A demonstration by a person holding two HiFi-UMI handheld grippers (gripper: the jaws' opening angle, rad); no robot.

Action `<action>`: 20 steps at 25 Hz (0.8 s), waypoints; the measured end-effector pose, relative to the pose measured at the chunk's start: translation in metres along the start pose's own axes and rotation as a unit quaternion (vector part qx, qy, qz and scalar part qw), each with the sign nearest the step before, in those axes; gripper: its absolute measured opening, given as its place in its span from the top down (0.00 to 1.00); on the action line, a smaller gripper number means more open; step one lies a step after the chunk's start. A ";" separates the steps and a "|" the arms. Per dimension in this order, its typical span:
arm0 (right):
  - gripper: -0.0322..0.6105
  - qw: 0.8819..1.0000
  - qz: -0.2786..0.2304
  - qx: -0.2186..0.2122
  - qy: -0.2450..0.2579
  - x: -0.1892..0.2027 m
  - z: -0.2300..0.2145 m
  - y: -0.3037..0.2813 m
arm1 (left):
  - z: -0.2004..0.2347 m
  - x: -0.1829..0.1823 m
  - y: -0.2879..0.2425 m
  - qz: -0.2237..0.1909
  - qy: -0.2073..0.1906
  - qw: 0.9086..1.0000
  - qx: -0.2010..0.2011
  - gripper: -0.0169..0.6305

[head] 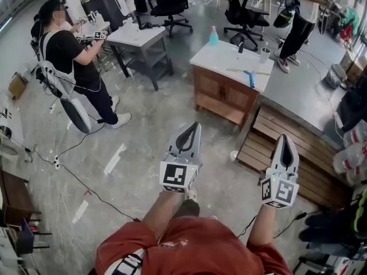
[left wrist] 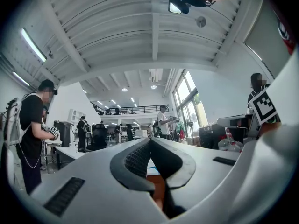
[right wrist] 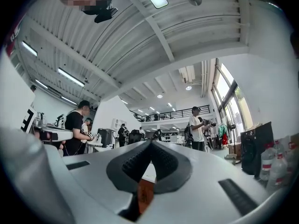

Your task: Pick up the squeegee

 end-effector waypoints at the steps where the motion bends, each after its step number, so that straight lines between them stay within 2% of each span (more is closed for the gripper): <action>1: 0.94 1.000 0.003 0.000 -0.003 0.007 0.003 -0.006 | 0.007 0.005 -0.003 0.003 0.002 1.000 -0.004 0.95; 10: 0.94 0.999 0.029 -0.020 -0.014 0.057 0.049 -0.086 | 0.087 0.052 -0.034 0.036 0.006 0.999 -0.035 0.95; 20: 0.94 0.999 0.030 -0.020 0.001 0.071 0.108 -0.148 | 0.182 0.057 -0.055 0.011 0.005 0.998 -0.062 0.95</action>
Point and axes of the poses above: the fingertips, and each gripper's own axes: y backward along the fingers, z to its left, x out of its underside, the point moved 10 cm from there along y, backward along the fingers, and after that the axes turned 13 degrees about -z, right-handed, at the moved point
